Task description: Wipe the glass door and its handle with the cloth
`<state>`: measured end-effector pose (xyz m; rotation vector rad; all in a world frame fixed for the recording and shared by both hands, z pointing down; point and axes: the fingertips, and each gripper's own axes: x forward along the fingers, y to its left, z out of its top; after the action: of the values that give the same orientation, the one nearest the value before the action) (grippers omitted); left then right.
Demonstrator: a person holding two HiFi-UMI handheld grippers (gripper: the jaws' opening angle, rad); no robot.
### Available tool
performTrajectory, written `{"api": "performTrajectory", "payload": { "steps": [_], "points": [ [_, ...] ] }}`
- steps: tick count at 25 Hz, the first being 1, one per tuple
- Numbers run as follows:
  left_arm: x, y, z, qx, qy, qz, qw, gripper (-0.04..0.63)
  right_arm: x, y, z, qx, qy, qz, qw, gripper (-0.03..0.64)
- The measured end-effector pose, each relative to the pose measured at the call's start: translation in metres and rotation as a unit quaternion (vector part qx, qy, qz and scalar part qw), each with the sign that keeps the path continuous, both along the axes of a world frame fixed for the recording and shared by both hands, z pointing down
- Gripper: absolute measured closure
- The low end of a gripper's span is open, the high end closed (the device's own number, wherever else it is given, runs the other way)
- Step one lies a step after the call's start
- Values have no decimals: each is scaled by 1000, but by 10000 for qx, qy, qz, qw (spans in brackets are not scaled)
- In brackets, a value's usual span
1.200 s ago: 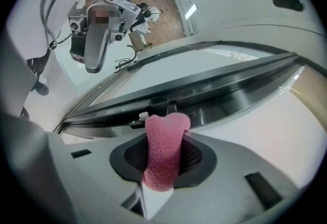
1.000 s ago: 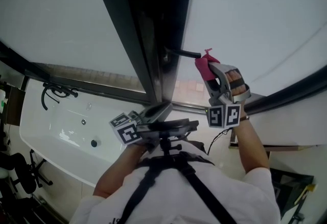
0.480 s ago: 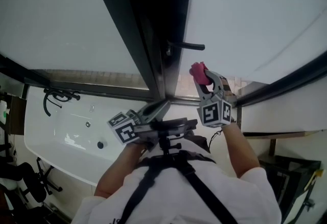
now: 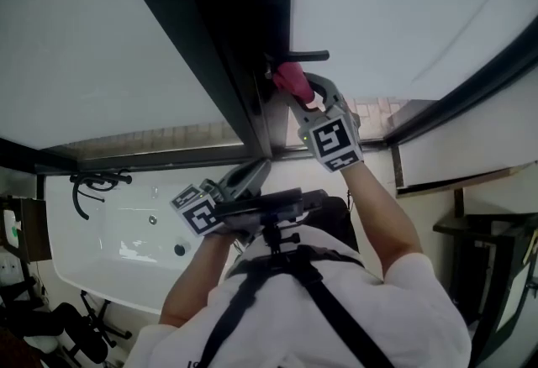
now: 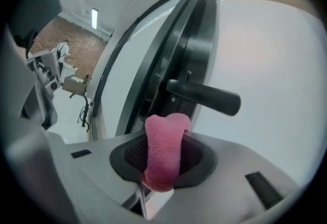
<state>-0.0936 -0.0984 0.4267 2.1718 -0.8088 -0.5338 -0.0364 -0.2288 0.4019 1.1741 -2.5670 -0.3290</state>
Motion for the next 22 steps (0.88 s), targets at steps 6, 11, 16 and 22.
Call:
{"api": "performTrajectory", "payload": {
  "steps": [6,11,16,22],
  "points": [
    [-11,-5,5,-39,-55,-81,9999,603,-29,-10,-31,-134,-846,-426,9954,517],
    [-4,0,2,-32,-111,-51,9999,603,-35,-13,-28,-57,-775,-621,9950,517],
    [-8,-3,6,-70,-115,-76,9999,603,-35,-15,-24,-48,-965,-776,9923,517],
    [-4,-3,7,-67,-99,62,9999,603,-36,-11,-20,-63,-1145,-718,9908,517]
  ]
}}
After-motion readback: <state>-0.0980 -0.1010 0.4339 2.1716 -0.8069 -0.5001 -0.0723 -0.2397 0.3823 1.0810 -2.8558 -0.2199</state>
